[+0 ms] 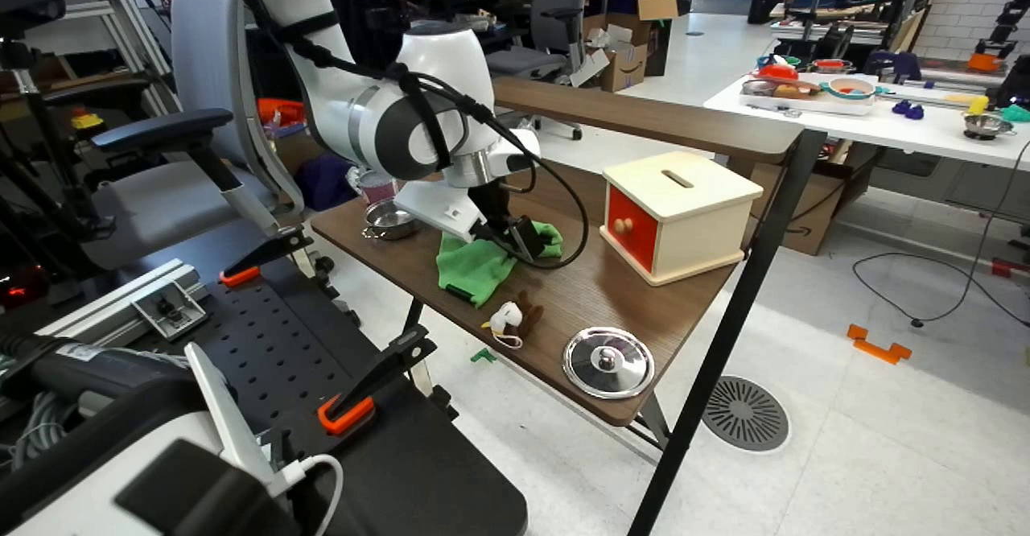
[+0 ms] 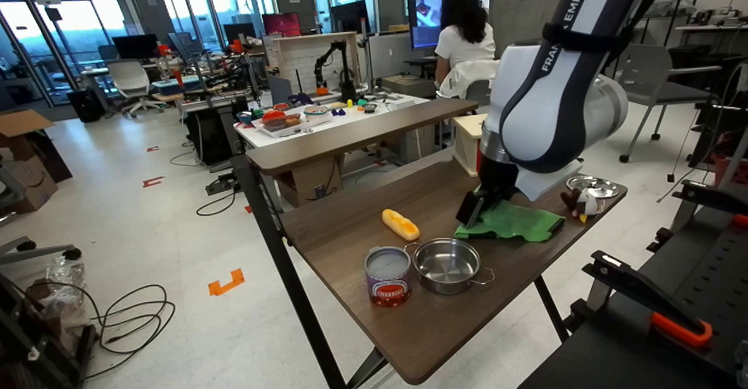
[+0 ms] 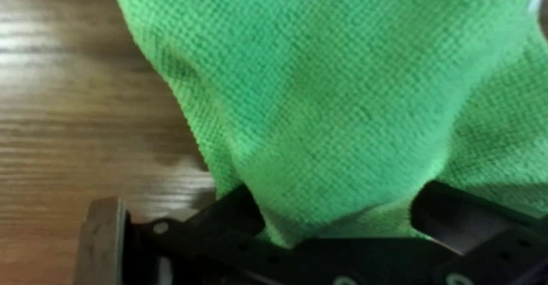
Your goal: Slide the green cloth backward
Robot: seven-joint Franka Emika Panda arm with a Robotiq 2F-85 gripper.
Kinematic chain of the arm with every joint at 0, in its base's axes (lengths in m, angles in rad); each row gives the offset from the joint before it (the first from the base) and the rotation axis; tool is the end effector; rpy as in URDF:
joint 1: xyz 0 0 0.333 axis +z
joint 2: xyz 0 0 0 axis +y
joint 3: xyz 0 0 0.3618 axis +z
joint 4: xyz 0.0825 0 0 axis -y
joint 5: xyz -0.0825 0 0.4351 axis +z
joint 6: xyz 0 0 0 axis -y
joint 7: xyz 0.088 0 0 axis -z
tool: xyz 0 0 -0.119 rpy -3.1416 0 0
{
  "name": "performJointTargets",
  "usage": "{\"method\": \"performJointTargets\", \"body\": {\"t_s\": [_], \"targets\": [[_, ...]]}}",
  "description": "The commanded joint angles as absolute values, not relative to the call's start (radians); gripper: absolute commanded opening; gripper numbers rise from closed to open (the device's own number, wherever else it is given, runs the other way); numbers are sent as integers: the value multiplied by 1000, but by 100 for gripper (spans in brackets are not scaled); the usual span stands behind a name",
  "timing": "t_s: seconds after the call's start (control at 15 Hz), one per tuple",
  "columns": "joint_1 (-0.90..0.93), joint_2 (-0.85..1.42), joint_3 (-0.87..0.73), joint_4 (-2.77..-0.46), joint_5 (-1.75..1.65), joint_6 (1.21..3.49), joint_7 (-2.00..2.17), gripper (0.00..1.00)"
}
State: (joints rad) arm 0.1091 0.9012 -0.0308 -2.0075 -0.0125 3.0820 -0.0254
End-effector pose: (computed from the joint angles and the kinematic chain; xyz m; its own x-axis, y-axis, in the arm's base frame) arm 0.6210 0.0486 -0.0133 0.9765 0.1303 0.1715 0.1268 -0.9914 0.0314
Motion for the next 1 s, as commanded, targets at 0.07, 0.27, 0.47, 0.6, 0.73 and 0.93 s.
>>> {"method": "performJointTargets", "body": {"t_s": [0.07,0.27,0.47,0.6,0.73,0.93], "targets": [[190,1062,-83,-1780,-16,3031,34,100],[222,1103,-100,-1690,-13,2988,72,100],[247,1129,-117,-1620,-15,2957,111,100],[255,1132,-122,-1588,-12,2937,135,100],[266,1119,-131,-1586,-15,2933,153,100],[280,1058,-138,-1636,-16,2936,170,100]]}}
